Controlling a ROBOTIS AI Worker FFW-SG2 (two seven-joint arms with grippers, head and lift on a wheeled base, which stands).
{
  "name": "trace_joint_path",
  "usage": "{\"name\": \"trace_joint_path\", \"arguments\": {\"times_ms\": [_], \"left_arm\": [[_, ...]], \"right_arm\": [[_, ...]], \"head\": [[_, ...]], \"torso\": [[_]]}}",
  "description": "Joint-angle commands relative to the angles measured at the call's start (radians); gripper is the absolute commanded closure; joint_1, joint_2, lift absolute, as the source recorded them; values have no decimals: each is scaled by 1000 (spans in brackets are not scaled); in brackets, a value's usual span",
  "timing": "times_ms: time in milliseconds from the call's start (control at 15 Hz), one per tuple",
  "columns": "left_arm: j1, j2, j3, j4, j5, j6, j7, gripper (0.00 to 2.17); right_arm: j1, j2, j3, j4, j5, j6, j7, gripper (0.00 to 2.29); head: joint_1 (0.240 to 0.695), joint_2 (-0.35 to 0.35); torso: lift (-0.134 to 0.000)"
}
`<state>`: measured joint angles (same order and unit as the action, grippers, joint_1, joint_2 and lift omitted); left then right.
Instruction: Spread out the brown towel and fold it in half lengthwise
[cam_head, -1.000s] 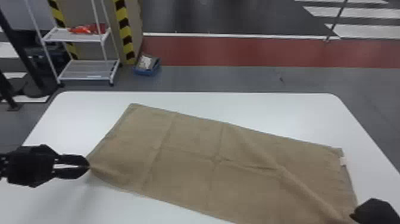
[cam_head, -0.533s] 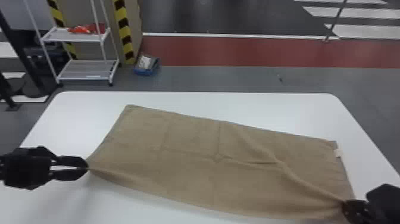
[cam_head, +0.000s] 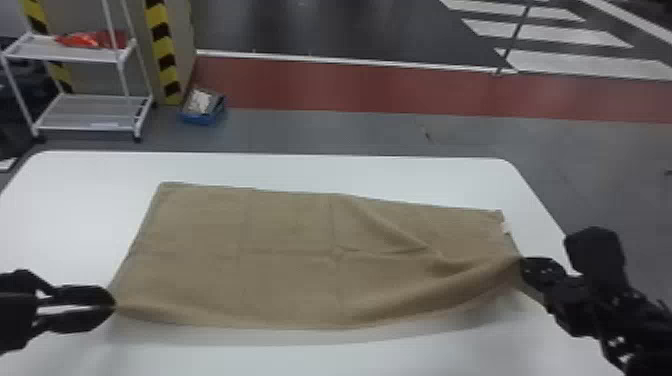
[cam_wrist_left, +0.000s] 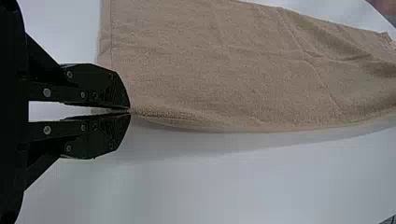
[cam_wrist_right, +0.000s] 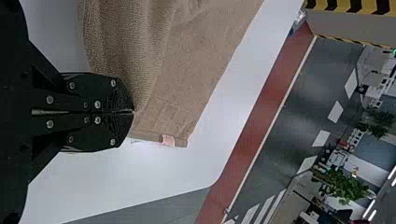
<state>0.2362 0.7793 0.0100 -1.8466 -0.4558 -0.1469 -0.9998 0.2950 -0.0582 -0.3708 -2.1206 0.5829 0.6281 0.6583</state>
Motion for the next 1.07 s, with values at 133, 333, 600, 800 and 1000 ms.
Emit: {"name": "trace_joint_path", "arguments": {"times_ms": [133, 333, 600, 800, 1000], "left_arm": [[48, -11, 34, -25, -6, 2, -5, 1028], [52, -8, 39, -20, -4, 2, -5, 1028], [60, -2, 39, -3, -4, -4, -5, 1028], [58, 3, 39, 6, -1, -10, -3, 1028], [63, 3, 39, 6, 0, -13, -5, 1028]], "right_arm": [[-68, -26, 26, 136, 137, -104, 0, 1430], [3, -60, 7, 103, 135, -89, 14, -2], [170, -109, -56, -70, 117, -64, 92, 49], [262, -118, -69, -153, 140, -40, 156, 76], [320, -129, -69, -170, 262, -70, 158, 151]], "head": [[695, -175], [695, -176], [695, -210], [695, -226], [695, -233]], "torso": [[-123], [-123], [-123], [-123], [-123]]}}
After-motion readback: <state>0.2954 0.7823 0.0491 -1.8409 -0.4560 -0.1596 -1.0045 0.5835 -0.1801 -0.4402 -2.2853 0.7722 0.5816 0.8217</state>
